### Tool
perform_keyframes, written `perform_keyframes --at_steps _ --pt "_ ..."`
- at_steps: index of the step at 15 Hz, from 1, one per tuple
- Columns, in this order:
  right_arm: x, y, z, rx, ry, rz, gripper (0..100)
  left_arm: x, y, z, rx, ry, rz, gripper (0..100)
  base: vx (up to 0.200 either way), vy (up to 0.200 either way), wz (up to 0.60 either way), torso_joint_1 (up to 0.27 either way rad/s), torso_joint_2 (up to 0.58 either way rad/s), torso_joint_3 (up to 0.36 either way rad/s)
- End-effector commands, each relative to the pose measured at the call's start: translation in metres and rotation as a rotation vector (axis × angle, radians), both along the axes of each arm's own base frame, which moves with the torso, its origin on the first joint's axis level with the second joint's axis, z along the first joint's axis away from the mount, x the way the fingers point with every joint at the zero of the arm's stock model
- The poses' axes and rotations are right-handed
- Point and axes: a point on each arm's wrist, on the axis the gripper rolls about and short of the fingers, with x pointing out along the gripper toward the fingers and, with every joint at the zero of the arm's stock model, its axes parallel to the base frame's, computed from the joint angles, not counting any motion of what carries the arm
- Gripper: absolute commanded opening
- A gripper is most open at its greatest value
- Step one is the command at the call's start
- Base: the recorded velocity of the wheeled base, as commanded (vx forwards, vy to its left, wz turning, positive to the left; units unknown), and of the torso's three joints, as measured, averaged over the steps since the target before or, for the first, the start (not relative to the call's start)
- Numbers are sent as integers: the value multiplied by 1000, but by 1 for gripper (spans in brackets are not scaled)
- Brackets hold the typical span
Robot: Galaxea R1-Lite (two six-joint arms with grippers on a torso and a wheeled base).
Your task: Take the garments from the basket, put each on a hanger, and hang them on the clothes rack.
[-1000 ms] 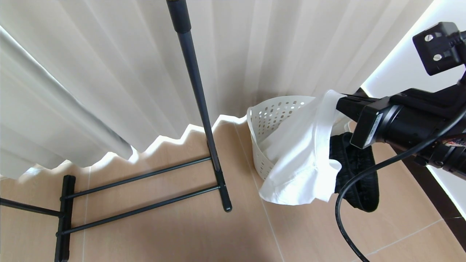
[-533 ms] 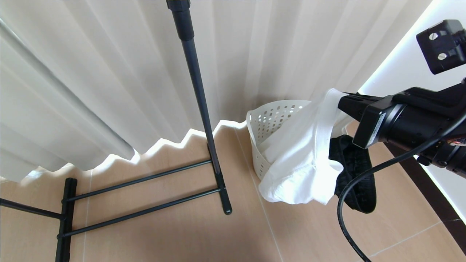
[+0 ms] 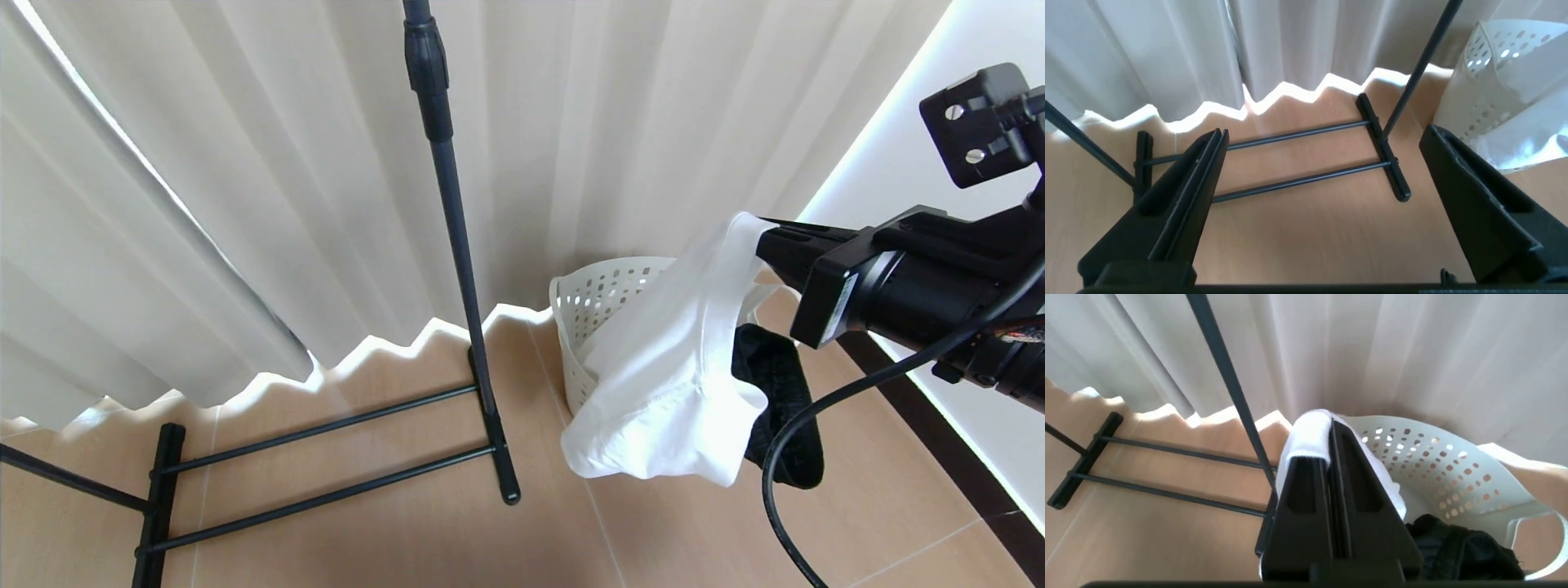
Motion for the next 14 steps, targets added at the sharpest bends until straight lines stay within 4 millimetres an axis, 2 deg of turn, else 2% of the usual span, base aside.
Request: perform_keyframes --at_steps 1,5,9,14 --pt "1 0 0 -1 2 -4 0 0 0 0 -1 1 0 100 0 0 0 7 7 203" --pt "0 -1 -1 -3 2 -4 0 0 0 0 -1 0 0 100 0 0 0 -1 -43 146" --pt "0 -1 -1 -2 1 -4 0 0 0 0 -2 1 0 100 0 0 0 23 -372 -128" --pt "0 -1 -1 -3 2 -4 0 0 0 0 -1 0 0 100 0 0 0 95 -455 -171"
